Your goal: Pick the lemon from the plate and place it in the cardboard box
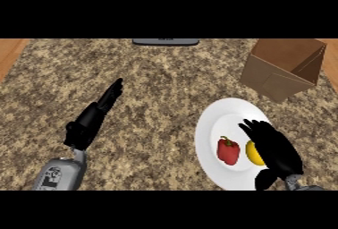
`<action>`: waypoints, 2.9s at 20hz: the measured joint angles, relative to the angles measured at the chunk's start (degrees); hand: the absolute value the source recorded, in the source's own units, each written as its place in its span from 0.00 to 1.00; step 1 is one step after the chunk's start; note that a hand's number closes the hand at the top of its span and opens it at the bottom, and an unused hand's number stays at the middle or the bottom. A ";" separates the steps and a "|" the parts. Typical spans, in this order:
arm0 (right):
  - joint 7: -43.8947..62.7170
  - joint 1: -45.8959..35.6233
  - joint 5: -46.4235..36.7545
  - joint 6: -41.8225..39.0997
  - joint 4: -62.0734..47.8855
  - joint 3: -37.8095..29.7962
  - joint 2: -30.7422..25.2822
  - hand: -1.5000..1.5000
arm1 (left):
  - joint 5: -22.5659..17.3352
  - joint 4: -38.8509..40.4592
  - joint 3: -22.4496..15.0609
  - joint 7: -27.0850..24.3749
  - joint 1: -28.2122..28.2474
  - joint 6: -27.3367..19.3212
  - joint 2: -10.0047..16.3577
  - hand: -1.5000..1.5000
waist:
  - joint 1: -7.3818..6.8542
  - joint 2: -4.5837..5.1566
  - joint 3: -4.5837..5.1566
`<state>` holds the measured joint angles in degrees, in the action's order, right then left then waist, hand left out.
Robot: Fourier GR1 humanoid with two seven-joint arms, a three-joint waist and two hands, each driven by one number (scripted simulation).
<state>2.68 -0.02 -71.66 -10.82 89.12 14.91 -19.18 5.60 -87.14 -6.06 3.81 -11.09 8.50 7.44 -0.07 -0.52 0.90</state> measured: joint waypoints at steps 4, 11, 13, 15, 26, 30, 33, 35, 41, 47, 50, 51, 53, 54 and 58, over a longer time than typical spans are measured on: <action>-0.56 -1.12 -1.18 -0.78 -1.38 0.21 0.49 1.00 | 0.70 0.47 0.00 0.09 -0.78 -0.17 -0.68 0.50 | 0.05 -0.03 0.07; -4.17 -0.35 -3.87 4.71 -4.23 0.33 0.39 1.00 | 1.49 0.68 -0.23 -0.90 0.29 0.04 -1.38 0.50 | 0.43 -0.04 0.12; 0.07 -2.20 -3.66 2.63 -4.35 -1.11 3.38 1.00 | 1.34 -0.31 -0.29 0.20 0.00 0.26 -1.34 0.50 | 0.21 0.02 0.07; 6.26 -4.50 -3.31 0.63 -4.72 -3.18 7.71 1.00 | 1.42 -0.26 -0.47 0.32 -0.30 0.07 -1.75 0.50 | 0.02 0.19 -0.05; 36.03 -23.01 -8.68 3.65 -8.23 -5.08 18.32 1.00 | 0.76 -1.76 0.28 1.99 -0.34 1.03 -1.21 0.50 | -0.65 0.51 -0.81; 42.43 -26.51 -7.77 -0.09 -1.48 -0.93 18.85 1.00 | 1.52 -1.13 0.07 1.21 0.22 0.60 -1.68 0.50 | -0.23 0.40 -0.85; 46.61 -28.41 -6.71 -3.99 4.87 2.43 19.02 1.00 | 1.26 -1.31 0.44 1.62 -0.23 0.91 -1.67 0.50 | -0.06 0.34 -0.87; 48.37 -30.44 -6.11 -4.64 7.79 3.42 19.07 1.00 | 1.44 -0.95 0.37 1.18 0.07 0.80 -1.93 0.50 | -0.05 0.35 -0.87; 52.93 -35.40 -6.39 -5.85 14.73 4.14 19.00 1.00 | 1.39 -0.38 1.17 1.47 -1.04 1.27 -1.66 0.50 | -0.01 0.37 -0.87; 53.22 -39.97 -7.28 -7.41 16.19 -1.81 18.77 1.00 | 1.91 0.51 1.16 -0.17 -0.47 1.39 -1.95 0.50 | 0.05 0.41 -0.87; 52.21 -43.05 -6.72 -8.89 15.24 -6.75 17.36 1.00 | 1.97 -0.02 0.96 -0.55 0.56 1.61 -2.04 0.50 | -0.04 0.43 -0.87; 51.87 -43.84 -6.62 -9.11 14.71 -8.06 16.90 1.00 | 2.06 0.01 0.92 -0.31 0.31 1.51 -2.24 0.50 | -0.04 0.45 -0.88; 51.12 -45.13 -6.23 -9.19 13.40 -10.58 16.00 1.00 | 2.36 -0.59 0.62 0.54 0.17 1.35 -2.59 0.50 | -0.06 0.46 -0.87; 50.63 -45.70 -5.96 -8.97 12.30 -11.87 15.37 1.00 | 1.91 -1.10 1.02 0.38 0.41 1.87 -2.19 0.50 | -0.11 0.47 -0.88; 48.50 -48.25 -4.36 -6.39 6.98 -16.48 13.38 1.00 | 2.07 -1.60 1.18 1.17 0.13 1.98 -2.29 0.50 | -0.22 0.53 -0.88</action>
<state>51.18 -48.27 -76.02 -17.21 96.10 -1.58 -5.81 7.67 -88.74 -4.88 4.98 -10.96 10.48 5.14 -0.29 0.01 0.02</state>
